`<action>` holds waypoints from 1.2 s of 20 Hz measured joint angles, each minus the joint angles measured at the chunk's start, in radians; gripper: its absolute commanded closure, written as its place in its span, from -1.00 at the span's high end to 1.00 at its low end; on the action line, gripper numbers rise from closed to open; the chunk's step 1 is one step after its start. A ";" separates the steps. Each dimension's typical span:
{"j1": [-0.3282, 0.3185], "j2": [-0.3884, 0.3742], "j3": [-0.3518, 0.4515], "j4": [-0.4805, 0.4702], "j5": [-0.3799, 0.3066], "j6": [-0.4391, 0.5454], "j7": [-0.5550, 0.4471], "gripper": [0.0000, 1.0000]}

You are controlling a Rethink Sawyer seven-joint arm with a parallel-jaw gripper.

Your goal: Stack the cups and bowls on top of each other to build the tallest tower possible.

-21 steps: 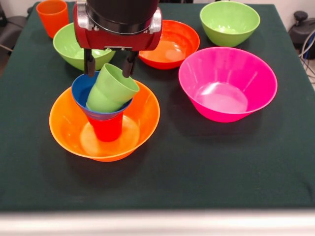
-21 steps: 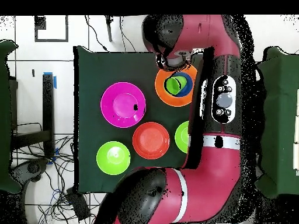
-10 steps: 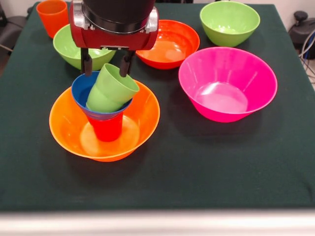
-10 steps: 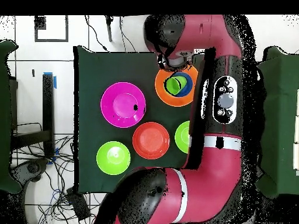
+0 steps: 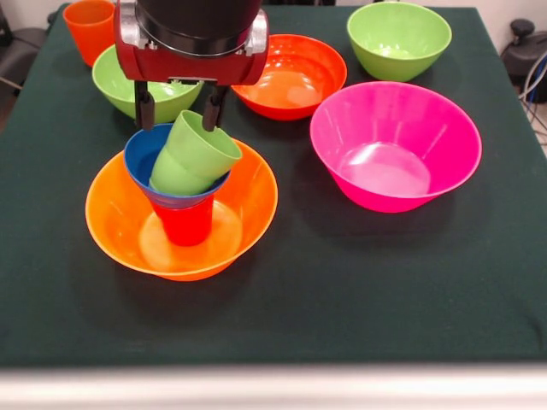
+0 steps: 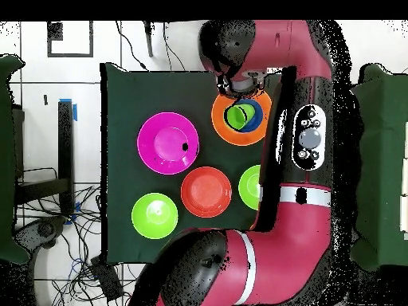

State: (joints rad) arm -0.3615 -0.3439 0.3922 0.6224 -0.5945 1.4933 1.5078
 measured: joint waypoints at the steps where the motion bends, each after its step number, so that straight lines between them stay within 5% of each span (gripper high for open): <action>1: 0.000 0.001 0.000 0.000 0.000 0.000 0.000 1.00; 23: -0.007 0.054 -0.003 -0.004 0.004 -0.047 0.000 1.00; 24: -0.007 0.064 -0.004 -0.010 0.004 -0.047 0.000 -1.00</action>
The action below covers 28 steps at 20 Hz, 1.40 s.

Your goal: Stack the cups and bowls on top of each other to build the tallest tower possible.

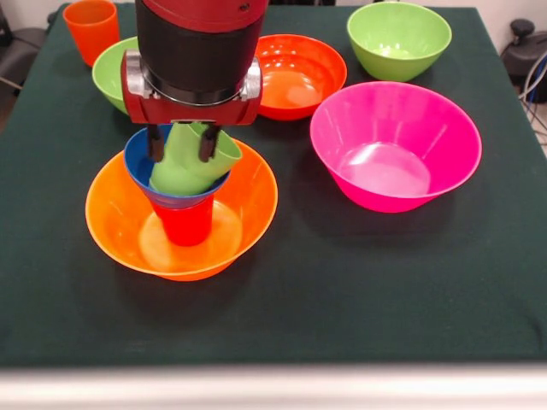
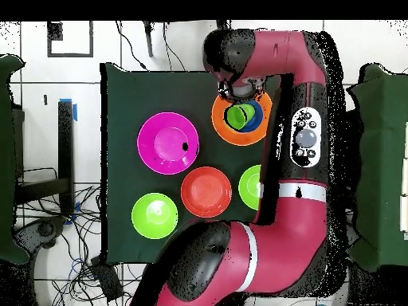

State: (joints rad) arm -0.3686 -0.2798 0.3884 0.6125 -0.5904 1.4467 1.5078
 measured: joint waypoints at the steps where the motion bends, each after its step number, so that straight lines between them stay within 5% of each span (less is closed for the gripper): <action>1: 0.000 0.002 0.000 0.000 0.000 0.000 0.000 -1.00; 14: 0.000 0.011 0.000 -0.003 0.000 0.000 0.000 -1.00; 15: 0.000 0.011 -0.001 -0.004 0.000 0.000 0.000 1.00; 28: 0.000 0.012 -0.002 -0.009 0.000 0.000 0.000 1.00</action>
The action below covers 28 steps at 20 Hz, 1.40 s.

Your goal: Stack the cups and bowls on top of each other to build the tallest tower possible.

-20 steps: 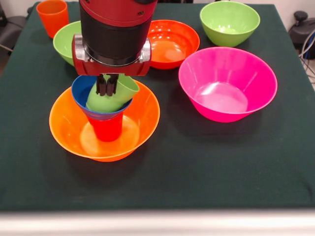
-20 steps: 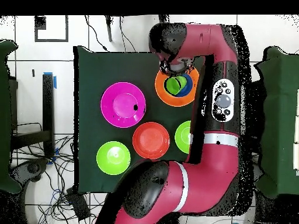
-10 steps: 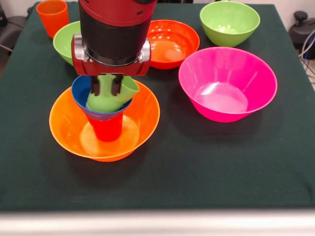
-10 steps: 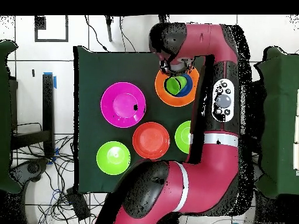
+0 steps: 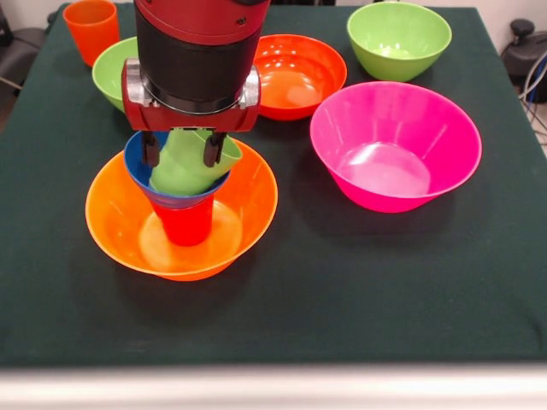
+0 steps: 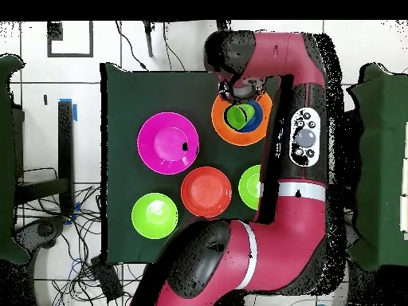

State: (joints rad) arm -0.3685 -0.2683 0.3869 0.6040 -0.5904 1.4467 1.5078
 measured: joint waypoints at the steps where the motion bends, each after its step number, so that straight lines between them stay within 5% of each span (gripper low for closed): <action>1: 0.000 0.000 0.000 0.000 0.000 0.000 0.000 1.00; 28: -0.004 -0.016 0.000 0.021 0.091 0.000 0.000 1.00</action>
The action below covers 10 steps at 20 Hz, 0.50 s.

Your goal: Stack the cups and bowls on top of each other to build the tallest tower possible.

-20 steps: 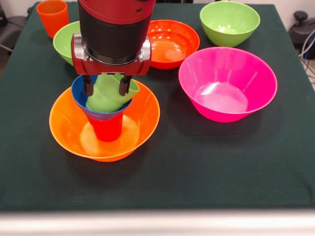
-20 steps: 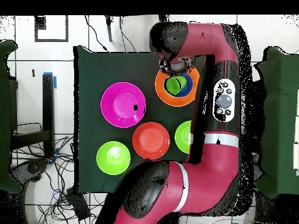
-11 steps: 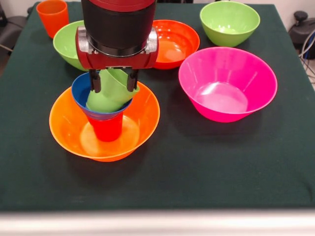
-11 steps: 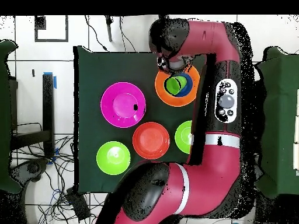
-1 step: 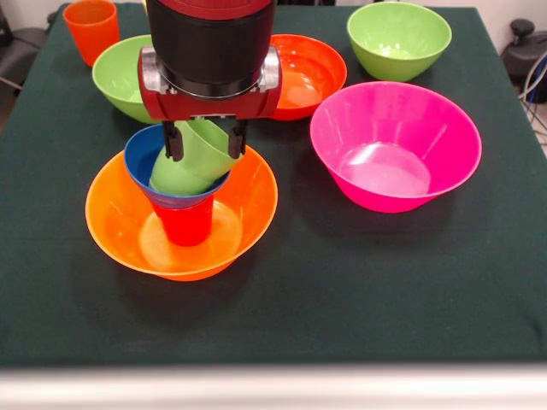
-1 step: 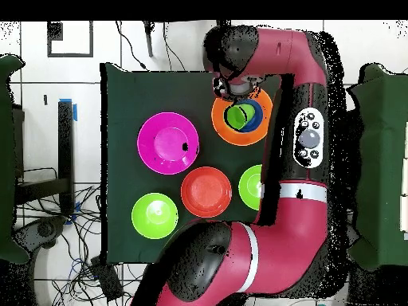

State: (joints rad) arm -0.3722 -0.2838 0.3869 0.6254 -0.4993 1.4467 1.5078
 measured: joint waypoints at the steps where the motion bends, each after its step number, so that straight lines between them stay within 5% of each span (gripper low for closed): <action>1: -0.001 0.000 0.000 0.004 0.000 0.000 0.000 1.00; 10: -0.020 -0.011 0.000 0.095 0.000 0.000 -0.009 1.00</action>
State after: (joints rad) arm -0.3919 -0.2943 0.3870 0.7206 -0.4993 1.4467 1.4989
